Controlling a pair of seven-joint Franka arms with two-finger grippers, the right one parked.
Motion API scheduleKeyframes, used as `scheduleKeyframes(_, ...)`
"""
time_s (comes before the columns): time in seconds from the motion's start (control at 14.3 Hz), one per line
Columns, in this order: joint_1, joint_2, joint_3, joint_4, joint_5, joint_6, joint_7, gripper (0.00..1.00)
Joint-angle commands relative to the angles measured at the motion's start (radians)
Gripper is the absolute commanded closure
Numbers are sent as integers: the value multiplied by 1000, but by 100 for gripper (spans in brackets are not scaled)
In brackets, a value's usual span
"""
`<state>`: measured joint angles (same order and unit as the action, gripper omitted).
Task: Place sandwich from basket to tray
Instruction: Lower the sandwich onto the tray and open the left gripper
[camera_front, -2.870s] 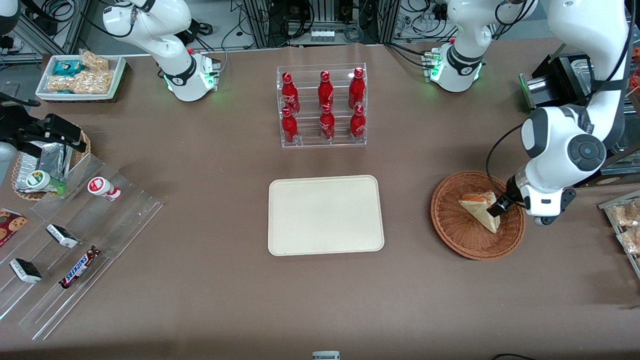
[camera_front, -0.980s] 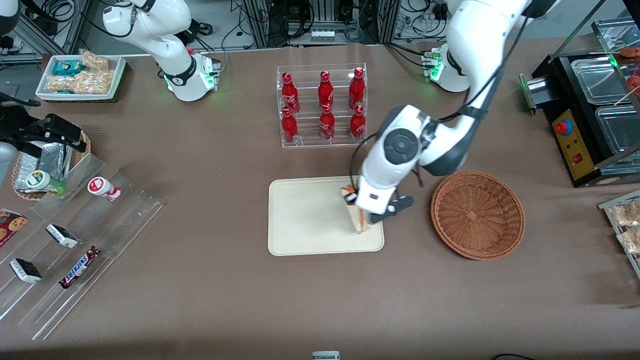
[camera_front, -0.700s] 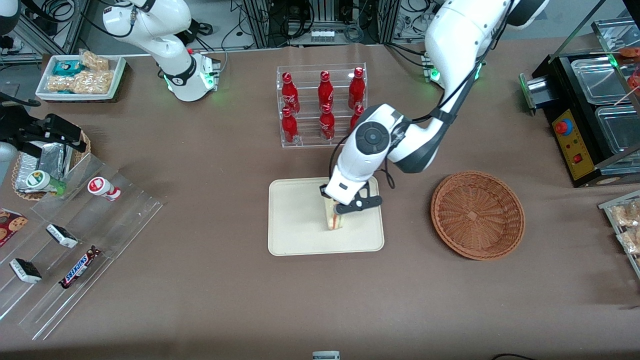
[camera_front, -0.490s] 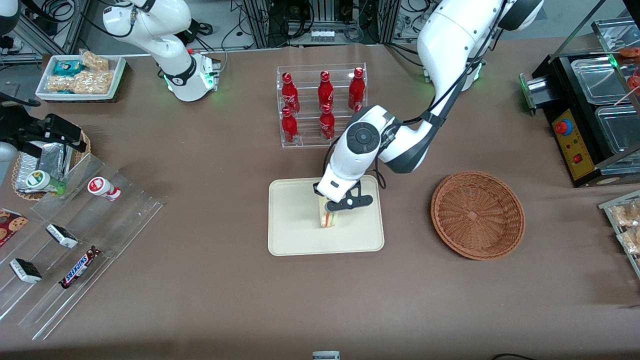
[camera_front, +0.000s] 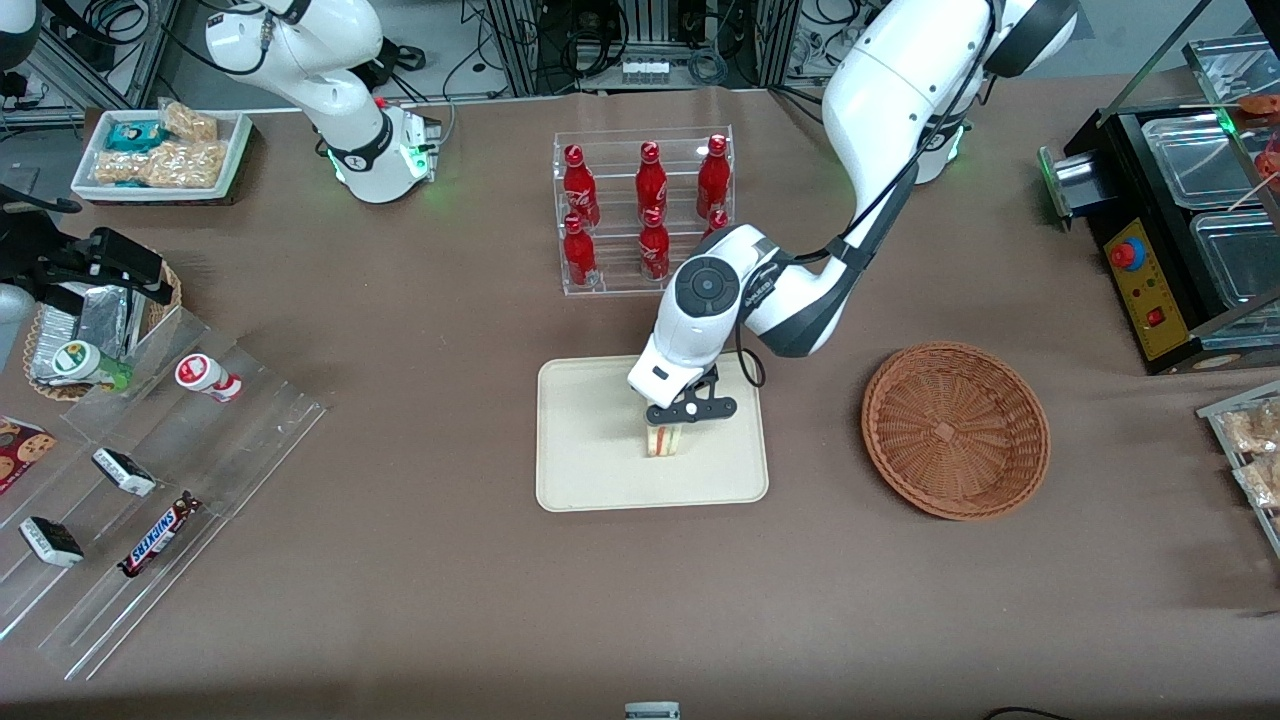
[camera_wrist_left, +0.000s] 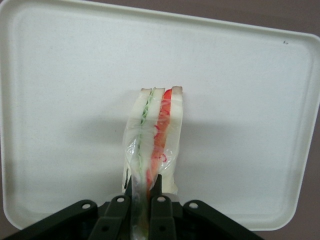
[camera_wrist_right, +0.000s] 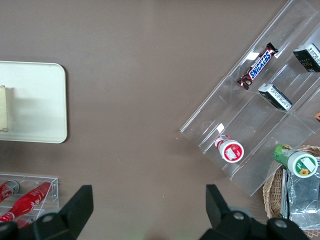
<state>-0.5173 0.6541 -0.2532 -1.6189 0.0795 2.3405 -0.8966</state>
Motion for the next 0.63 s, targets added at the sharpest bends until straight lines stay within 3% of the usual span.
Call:
scheduleKeyframes(0.0, -18, 16, 12, 25, 14, 3, -1, 75)
scheduleKeyframes(0.14, -21, 25, 12, 27, 14, 10, -4, 0)
scheduleKeyframes(0.56, -13, -102, 22, 37, 14, -88, -1, 0)
